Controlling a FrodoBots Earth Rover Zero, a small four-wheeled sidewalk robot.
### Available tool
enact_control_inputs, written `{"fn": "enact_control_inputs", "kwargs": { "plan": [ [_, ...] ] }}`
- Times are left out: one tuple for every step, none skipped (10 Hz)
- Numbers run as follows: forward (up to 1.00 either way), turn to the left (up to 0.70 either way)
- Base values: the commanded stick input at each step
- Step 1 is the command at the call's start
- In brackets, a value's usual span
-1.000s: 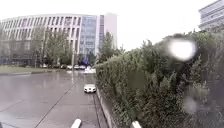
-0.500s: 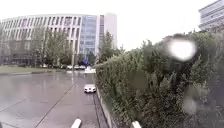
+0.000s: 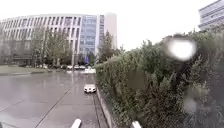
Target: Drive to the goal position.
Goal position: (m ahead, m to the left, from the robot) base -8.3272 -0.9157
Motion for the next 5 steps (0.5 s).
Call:
{"fn": "enact_control_inputs", "kwargs": {
  "plan": [
    [0.0, 0.0],
    [0.0, 0.0],
    [0.0, 0.0],
    [0.01, 0.0],
    [0.03, 0.0]
  ]
}}
